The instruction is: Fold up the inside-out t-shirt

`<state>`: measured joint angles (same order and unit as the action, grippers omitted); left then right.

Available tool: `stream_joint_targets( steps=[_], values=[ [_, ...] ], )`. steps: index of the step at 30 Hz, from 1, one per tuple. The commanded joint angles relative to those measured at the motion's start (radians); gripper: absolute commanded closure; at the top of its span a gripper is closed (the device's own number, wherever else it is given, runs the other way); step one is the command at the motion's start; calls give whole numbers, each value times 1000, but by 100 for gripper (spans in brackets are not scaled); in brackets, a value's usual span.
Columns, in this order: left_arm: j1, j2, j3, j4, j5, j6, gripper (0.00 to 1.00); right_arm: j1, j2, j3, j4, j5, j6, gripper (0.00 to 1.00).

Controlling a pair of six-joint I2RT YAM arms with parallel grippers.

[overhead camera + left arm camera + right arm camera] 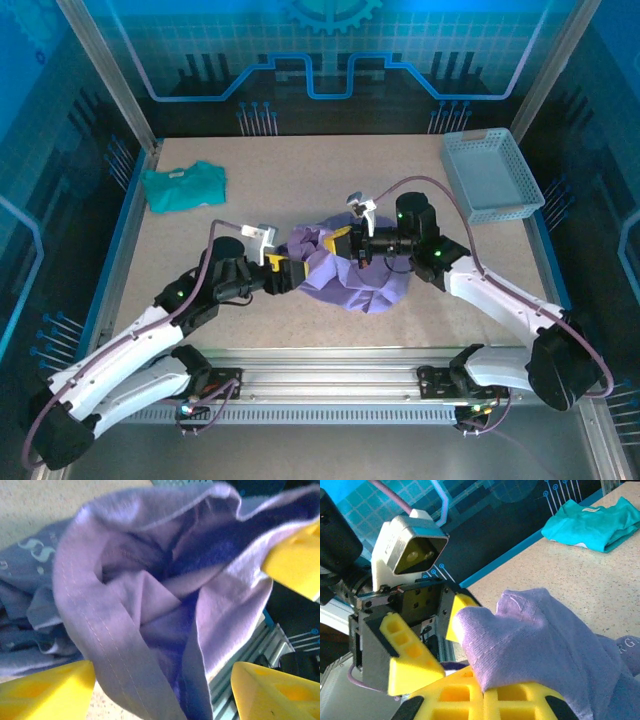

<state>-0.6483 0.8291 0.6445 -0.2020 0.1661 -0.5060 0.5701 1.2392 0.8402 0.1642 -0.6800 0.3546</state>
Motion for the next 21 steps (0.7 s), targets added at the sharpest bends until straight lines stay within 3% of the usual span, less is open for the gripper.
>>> stream_joint_targets(
  steps=[1, 11, 17, 21],
  values=[
    [-31, 17, 57, -108, 28, -32, 30, -15, 8, 33, -9, 20, 1, 100],
    [-40, 73, 60, -60, 14, -20, 70, -15, -15, 25, -13, 33, 1, 100],
    [-39, 44, 34, -28, -36, 46, 100, -25, -36, 1, -38, 85, 7, 100],
    [-39, -38, -56, 79, -31, 150, 100, -55, -60, -44, -41, 154, 68, 96]
  ],
)
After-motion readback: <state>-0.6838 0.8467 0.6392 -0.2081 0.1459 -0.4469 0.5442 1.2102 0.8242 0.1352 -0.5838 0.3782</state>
